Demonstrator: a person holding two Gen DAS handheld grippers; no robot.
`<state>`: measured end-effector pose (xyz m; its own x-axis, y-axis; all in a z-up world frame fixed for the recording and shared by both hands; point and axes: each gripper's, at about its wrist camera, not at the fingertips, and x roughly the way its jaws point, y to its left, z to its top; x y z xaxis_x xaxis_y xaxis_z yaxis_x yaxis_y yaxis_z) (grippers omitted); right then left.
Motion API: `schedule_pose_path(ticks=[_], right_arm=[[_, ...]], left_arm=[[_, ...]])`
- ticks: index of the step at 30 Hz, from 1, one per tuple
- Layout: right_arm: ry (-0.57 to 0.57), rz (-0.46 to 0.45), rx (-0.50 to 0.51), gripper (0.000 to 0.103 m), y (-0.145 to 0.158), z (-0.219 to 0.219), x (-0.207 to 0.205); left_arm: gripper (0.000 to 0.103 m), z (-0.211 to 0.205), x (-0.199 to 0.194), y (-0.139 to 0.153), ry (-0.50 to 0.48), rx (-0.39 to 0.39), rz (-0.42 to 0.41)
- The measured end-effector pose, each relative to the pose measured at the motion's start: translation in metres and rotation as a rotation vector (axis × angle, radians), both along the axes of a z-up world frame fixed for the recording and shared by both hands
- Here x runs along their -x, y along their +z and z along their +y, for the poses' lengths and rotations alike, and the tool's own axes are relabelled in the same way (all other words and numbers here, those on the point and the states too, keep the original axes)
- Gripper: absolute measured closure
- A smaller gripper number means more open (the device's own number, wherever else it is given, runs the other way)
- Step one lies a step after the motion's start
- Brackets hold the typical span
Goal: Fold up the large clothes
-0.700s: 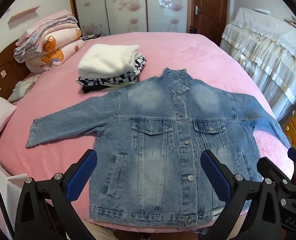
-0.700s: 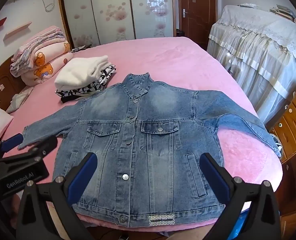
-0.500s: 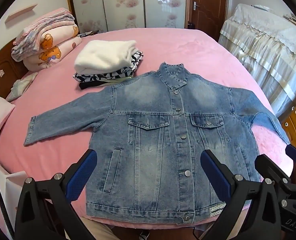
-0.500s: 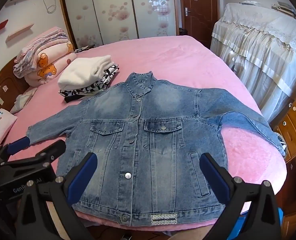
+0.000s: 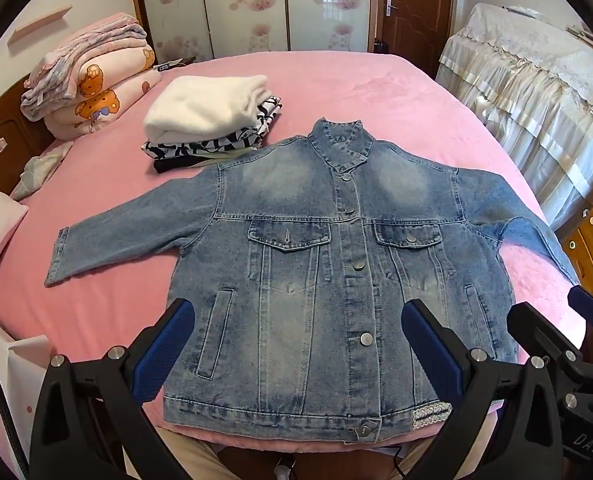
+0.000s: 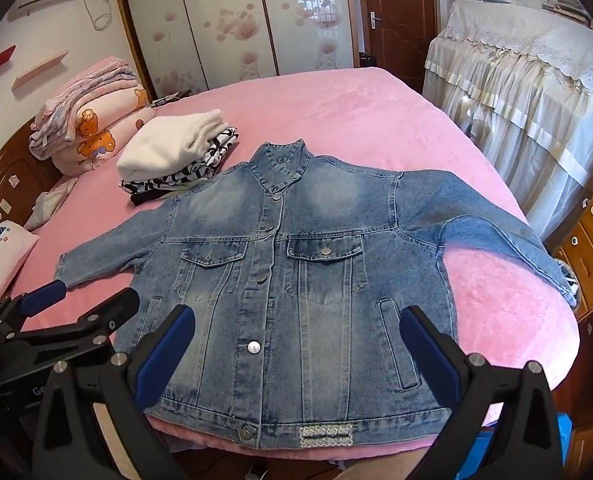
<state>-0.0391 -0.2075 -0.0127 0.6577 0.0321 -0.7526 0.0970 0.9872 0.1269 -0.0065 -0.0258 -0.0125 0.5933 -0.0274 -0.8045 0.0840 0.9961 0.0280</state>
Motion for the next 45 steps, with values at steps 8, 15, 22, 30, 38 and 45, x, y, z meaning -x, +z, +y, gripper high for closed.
schedule_pose_path(ticks=[8, 15, 22, 30, 38, 45], right_arm=[[0.000, 0.003, -0.013, 0.000, 0.000, -0.005, 0.001], [-0.002, 0.007, -0.023, 0.000, -0.004, -0.010, -0.001], [-0.008, 0.010, -0.035, 0.000, -0.009, -0.013, 0.001], [-0.008, 0.011, -0.036, 0.000, -0.009, -0.014, 0.000], [-0.010, 0.014, -0.040, 0.000, -0.010, -0.014, 0.001], [-0.017, 0.022, -0.046, 0.000, -0.020, -0.018, -0.001]], left_arm=[[0.000, 0.000, 0.001, 0.000, -0.002, 0.003, -0.003], [0.000, -0.001, 0.002, 0.000, -0.004, 0.002, -0.001], [0.000, -0.002, 0.004, -0.001, -0.004, 0.000, -0.002], [0.000, -0.003, 0.005, -0.002, -0.003, -0.002, -0.002], [0.000, -0.003, 0.006, -0.005, -0.003, -0.001, 0.004], [0.000, -0.005, 0.004, -0.011, -0.004, -0.008, 0.012]])
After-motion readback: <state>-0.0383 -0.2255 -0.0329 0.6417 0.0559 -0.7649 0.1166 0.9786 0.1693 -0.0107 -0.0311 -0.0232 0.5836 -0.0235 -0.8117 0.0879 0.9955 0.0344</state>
